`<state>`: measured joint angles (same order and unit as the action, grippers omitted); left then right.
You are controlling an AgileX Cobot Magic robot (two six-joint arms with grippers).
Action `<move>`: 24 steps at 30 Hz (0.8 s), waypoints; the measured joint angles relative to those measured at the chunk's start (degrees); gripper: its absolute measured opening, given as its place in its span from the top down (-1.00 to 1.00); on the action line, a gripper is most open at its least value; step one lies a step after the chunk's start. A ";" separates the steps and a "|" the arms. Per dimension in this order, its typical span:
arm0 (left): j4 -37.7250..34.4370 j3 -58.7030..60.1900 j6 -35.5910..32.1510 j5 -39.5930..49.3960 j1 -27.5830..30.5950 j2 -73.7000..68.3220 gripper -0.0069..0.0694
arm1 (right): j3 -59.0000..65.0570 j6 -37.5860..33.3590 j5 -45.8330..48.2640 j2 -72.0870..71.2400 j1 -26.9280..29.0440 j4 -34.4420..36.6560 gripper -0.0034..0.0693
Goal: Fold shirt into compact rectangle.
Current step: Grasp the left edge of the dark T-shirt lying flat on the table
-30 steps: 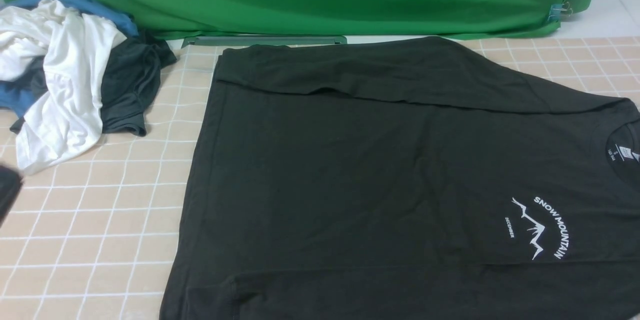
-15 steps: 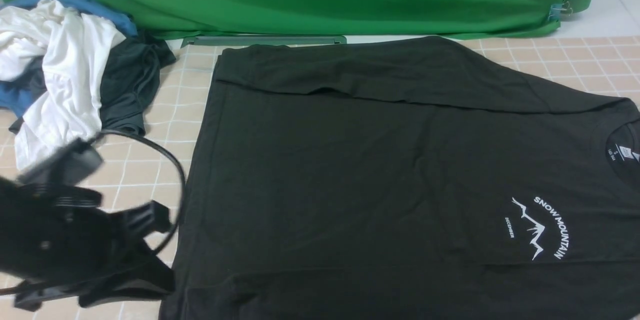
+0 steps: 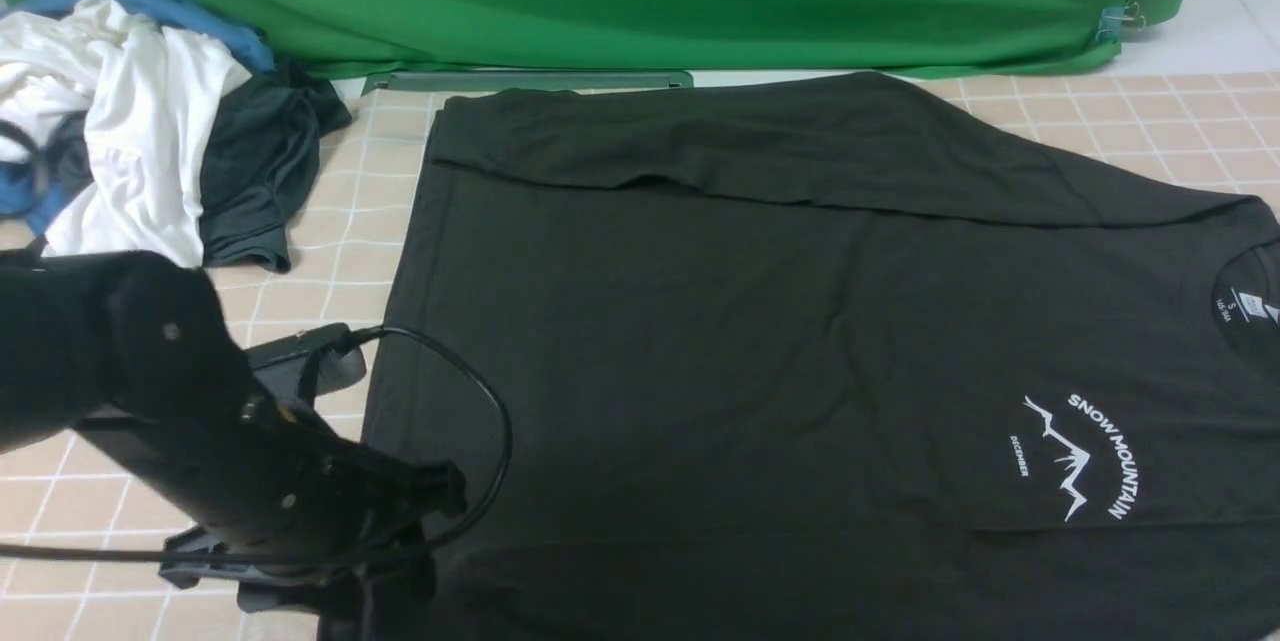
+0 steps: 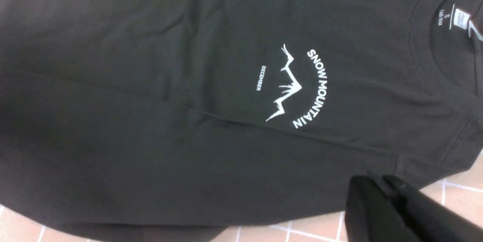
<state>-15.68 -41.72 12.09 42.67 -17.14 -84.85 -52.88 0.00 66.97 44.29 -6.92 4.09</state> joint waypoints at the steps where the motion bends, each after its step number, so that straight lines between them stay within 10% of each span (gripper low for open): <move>1: 0.36 -0.06 0.15 -1.42 0.00 -1.02 -0.23 | 0.00 0.00 -0.02 0.05 0.00 0.00 0.80; 12: 0.42 -0.78 -1.86 -3.77 0.00 -5.41 -0.45 | 0.00 -1.04 -0.32 0.05 -0.04 0.00 0.77; 24: -1.09 -0.78 -2.67 -4.86 0.00 -5.85 0.14 | 0.00 -1.33 -2.76 0.05 -0.04 0.00 0.71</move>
<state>-16.77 -42.50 9.42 37.81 -17.14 -90.71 -52.88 -1.33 64.21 44.34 -6.97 4.09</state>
